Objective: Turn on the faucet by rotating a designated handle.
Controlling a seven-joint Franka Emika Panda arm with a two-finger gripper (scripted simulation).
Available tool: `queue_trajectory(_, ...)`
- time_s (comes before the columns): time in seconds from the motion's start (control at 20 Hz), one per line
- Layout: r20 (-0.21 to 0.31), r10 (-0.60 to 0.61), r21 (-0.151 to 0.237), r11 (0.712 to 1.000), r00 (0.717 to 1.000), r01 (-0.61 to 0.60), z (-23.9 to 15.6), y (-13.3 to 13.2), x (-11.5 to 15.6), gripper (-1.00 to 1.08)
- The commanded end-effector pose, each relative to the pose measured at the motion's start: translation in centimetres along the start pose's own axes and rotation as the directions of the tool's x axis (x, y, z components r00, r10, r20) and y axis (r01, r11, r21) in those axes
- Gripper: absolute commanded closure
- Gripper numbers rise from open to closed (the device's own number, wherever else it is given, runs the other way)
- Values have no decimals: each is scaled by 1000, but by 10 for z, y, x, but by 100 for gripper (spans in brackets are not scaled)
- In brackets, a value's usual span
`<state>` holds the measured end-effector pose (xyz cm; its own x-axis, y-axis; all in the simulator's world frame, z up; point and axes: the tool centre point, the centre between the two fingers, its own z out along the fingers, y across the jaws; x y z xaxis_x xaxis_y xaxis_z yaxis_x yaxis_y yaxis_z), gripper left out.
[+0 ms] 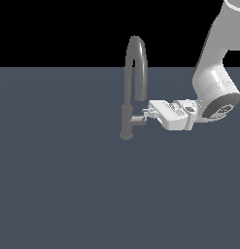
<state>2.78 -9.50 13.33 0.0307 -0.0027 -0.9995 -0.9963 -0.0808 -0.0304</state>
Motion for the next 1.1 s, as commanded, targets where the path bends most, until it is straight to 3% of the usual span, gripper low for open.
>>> queue_trajectory(0.0,4,20,1,1000,1000,-20,0,13,21,108)
queue_trajectory(0.15,5,26,1,1000,1000,-26,0,21,34,108)
queue_trajectory(0.2,1,-7,-3,1000,1000,7,0,9,12,108)
queue_trajectory(0.6,5,24,1,1000,1000,-24,0,21,64,108)
queue_trajectory(0.65,5,24,1,1000,1000,-24,0,21,64,108)
queue_trajectory(0.7,4,-12,-6,1000,1000,12,0,10,40,108)
queue_trajectory(1.05,5,7,-2,1000,1000,-7,0,8,68,108)
